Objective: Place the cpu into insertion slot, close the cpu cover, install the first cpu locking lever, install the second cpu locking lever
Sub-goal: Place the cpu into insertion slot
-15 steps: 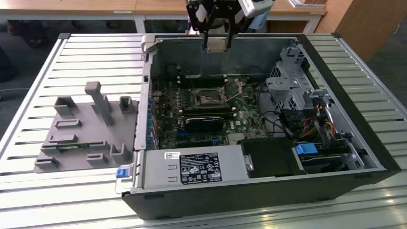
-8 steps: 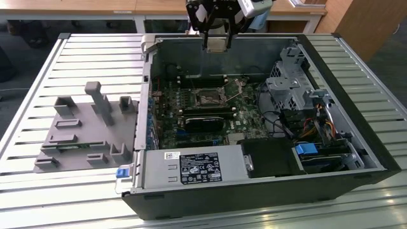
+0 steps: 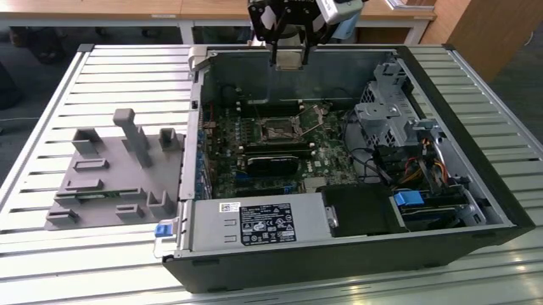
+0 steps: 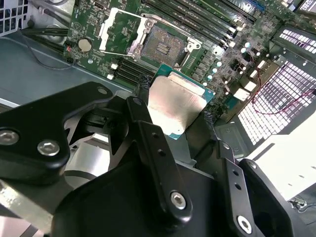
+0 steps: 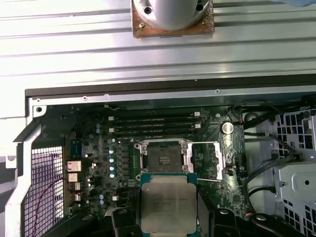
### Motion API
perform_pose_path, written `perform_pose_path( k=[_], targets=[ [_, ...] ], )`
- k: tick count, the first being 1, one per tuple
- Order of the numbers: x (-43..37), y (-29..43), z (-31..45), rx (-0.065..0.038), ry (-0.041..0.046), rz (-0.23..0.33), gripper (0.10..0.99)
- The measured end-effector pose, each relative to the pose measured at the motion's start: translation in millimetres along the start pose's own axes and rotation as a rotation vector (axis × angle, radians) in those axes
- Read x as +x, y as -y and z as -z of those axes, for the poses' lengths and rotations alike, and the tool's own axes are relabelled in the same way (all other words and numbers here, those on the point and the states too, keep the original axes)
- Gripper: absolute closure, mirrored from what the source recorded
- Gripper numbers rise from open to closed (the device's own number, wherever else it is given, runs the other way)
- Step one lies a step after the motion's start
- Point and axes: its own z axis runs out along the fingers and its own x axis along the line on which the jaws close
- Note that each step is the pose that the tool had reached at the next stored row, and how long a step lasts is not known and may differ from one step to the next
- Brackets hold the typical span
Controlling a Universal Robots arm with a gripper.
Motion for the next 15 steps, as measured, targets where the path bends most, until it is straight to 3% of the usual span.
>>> perform_pose_path(
  k=[15],
  targets=[
    [0.8, 0.2, -1.4, 0.000, 0.0011, -0.010, 0.541]
  ],
)
